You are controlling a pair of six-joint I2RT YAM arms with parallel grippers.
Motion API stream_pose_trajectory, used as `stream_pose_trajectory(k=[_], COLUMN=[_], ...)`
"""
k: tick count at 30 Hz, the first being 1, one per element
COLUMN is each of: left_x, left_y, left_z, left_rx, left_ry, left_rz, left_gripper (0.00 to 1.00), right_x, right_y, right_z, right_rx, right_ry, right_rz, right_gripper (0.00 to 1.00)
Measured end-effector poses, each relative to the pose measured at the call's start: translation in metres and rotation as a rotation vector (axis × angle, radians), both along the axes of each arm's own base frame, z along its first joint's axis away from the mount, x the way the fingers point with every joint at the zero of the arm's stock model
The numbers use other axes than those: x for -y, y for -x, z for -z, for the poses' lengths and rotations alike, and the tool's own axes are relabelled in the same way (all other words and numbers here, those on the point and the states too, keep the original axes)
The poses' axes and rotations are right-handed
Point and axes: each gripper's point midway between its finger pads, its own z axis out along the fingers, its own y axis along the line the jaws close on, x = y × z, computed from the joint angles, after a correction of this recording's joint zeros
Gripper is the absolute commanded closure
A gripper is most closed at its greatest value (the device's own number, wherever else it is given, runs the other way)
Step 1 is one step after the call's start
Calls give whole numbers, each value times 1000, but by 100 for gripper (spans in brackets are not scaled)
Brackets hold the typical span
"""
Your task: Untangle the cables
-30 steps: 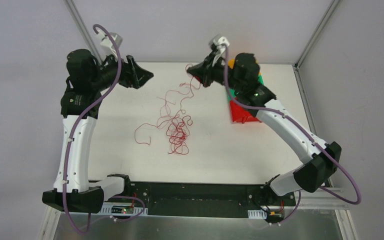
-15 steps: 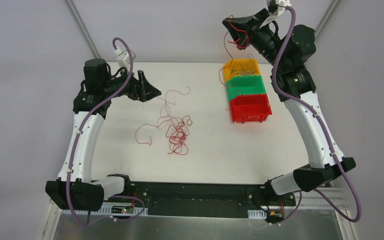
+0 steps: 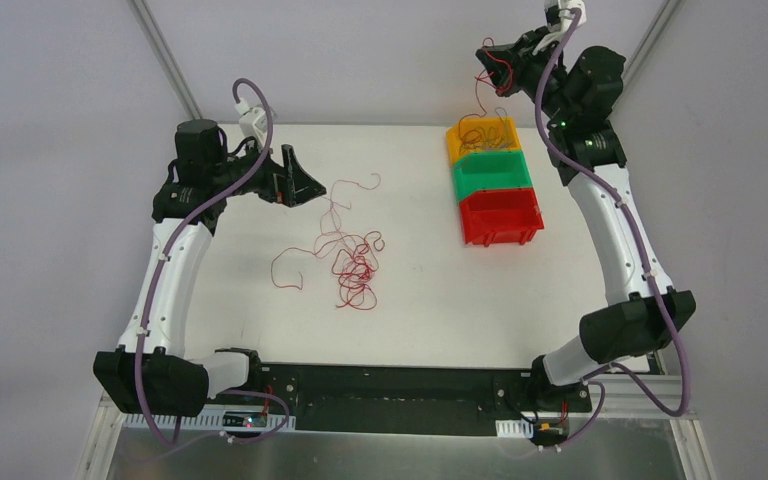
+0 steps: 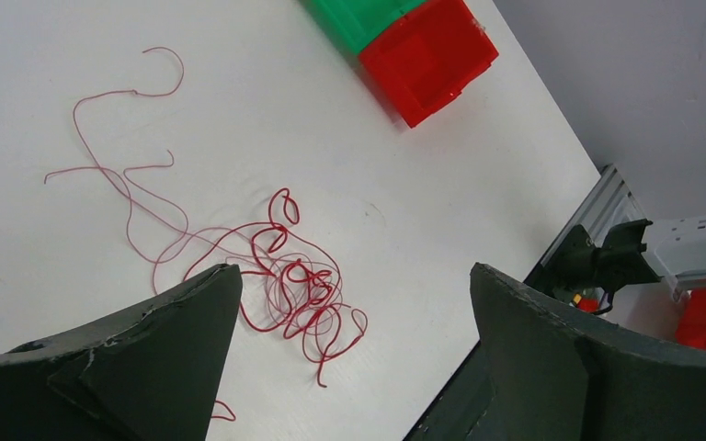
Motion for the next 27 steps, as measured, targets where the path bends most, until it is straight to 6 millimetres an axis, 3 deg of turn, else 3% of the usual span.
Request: stream_pose_trajectory(k=[8,12,16,19,23,27], left_x=[-3,-4,-5,-6,-7,-8], left_y=[-4,-4,-4,-4,-4,-3], left_z=[14,14,16,17,20,22], left_rx=[-19,-15,-14,-11,-13,-15], left_ry=[-24,-29,-37,-47,-61,-71], left_rz=[-16,-16,-14,-17,-21,-18], left_gripper=[1,1,1,1,1,1], right_x=[56,76,81,82,84,90], right_y=[-66,-80,-88,-91,-91,-81], right_z=[72,112,138,145,138,134], right_rx=[-141,-211,-249,-258,-238,-241], right_ry=[10,20,25,25,15,6], right_rz=[132,173,182,183,185,189], right_gripper=[100,100,100,100,100,100])
